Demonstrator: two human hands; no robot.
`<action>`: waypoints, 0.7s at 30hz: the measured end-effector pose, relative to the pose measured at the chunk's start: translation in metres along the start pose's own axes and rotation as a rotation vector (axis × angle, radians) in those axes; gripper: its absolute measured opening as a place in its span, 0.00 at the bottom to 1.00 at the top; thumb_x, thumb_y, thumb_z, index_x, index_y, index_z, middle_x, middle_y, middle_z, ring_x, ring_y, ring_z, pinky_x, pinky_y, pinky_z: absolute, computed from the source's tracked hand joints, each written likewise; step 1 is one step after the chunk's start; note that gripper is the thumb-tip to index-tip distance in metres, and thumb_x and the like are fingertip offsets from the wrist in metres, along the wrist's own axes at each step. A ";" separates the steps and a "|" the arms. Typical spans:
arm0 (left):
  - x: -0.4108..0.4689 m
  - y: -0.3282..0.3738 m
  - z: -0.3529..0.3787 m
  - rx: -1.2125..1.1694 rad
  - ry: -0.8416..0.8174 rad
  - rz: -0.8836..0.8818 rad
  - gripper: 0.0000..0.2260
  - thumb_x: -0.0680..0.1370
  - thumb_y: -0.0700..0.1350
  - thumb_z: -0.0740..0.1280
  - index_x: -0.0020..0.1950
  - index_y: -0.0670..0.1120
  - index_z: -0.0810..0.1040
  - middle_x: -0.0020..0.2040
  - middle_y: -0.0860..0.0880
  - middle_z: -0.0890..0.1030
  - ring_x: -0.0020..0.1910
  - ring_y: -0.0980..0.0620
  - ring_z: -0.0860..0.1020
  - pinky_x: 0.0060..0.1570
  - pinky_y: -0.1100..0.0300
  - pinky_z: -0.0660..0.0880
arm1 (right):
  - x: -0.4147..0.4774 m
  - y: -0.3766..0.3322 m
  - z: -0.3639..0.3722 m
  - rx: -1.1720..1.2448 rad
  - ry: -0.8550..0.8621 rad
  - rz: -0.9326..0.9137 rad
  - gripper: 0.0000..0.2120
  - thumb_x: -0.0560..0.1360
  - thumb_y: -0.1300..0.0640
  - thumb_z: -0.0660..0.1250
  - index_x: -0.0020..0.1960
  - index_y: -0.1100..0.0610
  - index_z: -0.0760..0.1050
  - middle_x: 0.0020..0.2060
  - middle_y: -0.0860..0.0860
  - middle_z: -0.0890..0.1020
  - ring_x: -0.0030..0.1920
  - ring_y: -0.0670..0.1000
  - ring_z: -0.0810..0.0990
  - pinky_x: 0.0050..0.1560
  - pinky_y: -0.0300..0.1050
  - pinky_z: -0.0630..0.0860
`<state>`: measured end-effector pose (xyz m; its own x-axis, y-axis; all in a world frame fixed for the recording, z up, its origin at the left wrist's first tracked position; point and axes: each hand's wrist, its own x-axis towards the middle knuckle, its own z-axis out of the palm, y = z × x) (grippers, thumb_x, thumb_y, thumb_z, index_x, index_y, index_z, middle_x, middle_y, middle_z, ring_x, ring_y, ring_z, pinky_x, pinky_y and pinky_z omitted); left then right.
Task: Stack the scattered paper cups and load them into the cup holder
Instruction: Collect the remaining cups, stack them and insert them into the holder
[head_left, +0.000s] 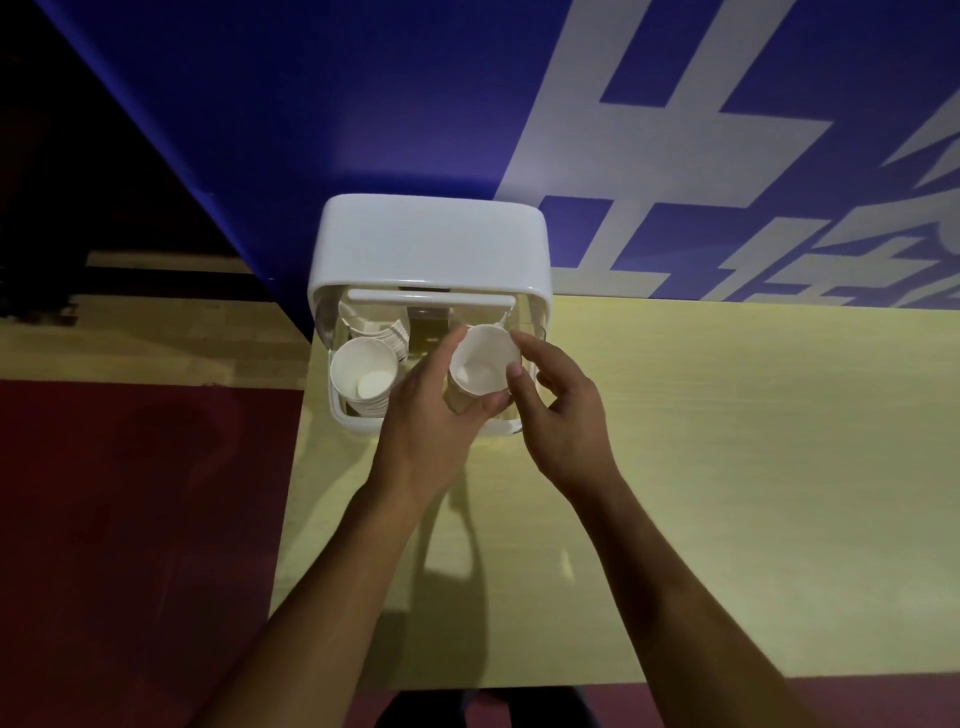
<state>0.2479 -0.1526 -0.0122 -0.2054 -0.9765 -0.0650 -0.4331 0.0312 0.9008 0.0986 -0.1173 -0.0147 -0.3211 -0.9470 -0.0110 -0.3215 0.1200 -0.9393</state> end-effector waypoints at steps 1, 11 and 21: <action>0.001 -0.003 0.001 0.007 -0.012 -0.004 0.35 0.73 0.55 0.78 0.78 0.54 0.69 0.69 0.54 0.78 0.69 0.55 0.75 0.65 0.50 0.76 | 0.000 0.004 0.001 -0.001 -0.004 0.010 0.16 0.84 0.54 0.65 0.70 0.50 0.77 0.65 0.40 0.80 0.67 0.37 0.75 0.64 0.32 0.72; 0.006 -0.019 0.007 -0.037 -0.019 -0.060 0.35 0.73 0.56 0.78 0.78 0.58 0.67 0.71 0.55 0.77 0.71 0.55 0.74 0.68 0.48 0.75 | -0.005 0.014 0.009 0.001 0.025 0.045 0.18 0.84 0.51 0.64 0.73 0.47 0.75 0.67 0.38 0.78 0.68 0.36 0.75 0.68 0.39 0.73; 0.006 -0.004 0.001 -0.065 -0.036 -0.017 0.32 0.72 0.58 0.79 0.73 0.57 0.71 0.66 0.60 0.79 0.67 0.57 0.76 0.64 0.49 0.77 | -0.007 0.005 -0.003 0.015 0.021 0.129 0.20 0.84 0.45 0.63 0.74 0.47 0.73 0.68 0.36 0.76 0.68 0.34 0.74 0.67 0.37 0.73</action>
<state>0.2475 -0.1587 -0.0162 -0.2302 -0.9686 -0.0944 -0.3793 -0.0001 0.9253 0.0962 -0.1096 -0.0188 -0.3777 -0.9175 -0.1247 -0.2627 0.2353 -0.9357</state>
